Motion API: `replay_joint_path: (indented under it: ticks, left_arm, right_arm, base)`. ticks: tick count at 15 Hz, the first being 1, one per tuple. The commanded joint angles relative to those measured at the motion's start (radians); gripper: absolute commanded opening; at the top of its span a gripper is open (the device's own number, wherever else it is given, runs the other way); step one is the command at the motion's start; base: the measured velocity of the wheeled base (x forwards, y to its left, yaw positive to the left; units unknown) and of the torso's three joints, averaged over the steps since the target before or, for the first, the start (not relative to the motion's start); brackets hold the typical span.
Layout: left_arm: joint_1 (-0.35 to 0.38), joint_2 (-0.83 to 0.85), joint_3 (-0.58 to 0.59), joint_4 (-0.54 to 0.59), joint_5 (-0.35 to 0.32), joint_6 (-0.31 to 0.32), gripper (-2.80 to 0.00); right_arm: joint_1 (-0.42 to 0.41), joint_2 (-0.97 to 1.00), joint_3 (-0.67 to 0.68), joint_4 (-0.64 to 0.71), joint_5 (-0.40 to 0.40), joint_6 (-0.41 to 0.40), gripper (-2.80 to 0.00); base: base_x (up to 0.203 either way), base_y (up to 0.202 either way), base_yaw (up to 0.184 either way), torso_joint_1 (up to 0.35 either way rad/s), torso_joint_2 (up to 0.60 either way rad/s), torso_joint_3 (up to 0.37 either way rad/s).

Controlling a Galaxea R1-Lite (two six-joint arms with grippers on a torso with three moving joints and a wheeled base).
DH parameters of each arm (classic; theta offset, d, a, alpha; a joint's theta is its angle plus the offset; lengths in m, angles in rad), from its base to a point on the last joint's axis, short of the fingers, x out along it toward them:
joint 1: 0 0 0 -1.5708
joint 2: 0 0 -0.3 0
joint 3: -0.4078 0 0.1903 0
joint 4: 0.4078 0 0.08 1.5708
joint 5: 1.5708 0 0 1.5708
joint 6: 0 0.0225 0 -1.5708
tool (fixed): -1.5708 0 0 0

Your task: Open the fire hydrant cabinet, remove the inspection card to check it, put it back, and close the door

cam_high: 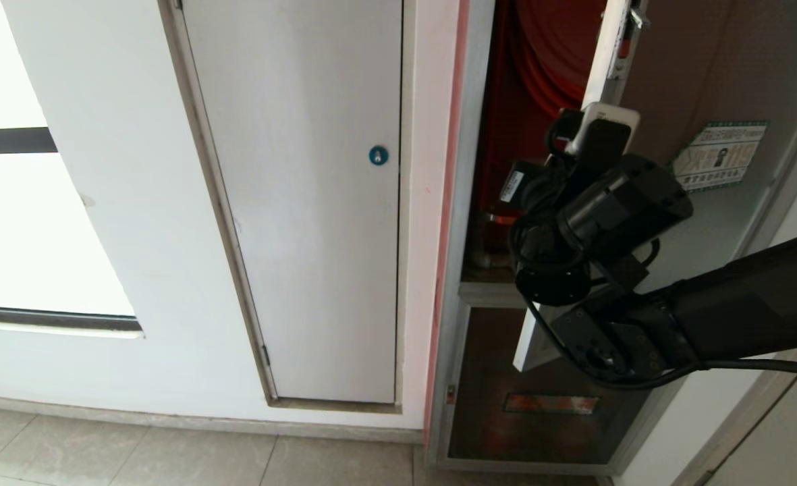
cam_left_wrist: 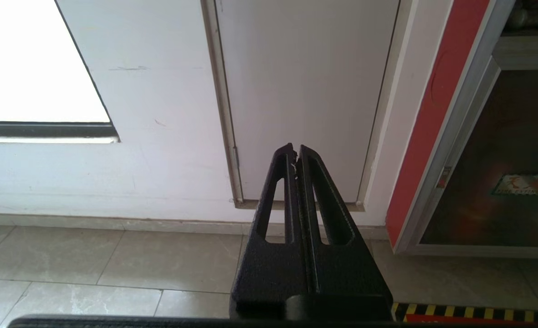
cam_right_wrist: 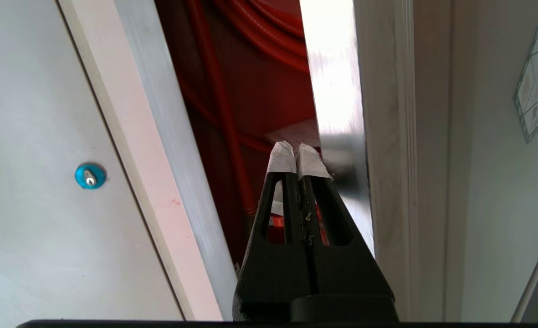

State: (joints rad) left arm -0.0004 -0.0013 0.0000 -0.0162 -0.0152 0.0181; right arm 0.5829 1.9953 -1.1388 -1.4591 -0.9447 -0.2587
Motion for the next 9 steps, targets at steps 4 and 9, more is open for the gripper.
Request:
replay_joint_path:
  ticks: [4,9]
  left_arm:
    - [0.000,0.000,0.006,-0.001,0.001,0.000,-2.80]
    - [0.000,0.000,0.006,-0.001,0.000,0.000,-2.80]
  right_arm:
    - [0.006,-0.073,0.078,-0.010,0.000,-0.002,-2.80]
    - [0.010,-0.164,0.151,-0.010,-0.002,-0.002,-2.80]
  base:
    - [0.000,0.000,0.000,0.000,0.00,0.000]
    - [0.000,0.000,0.000,0.000,0.00,0.000]
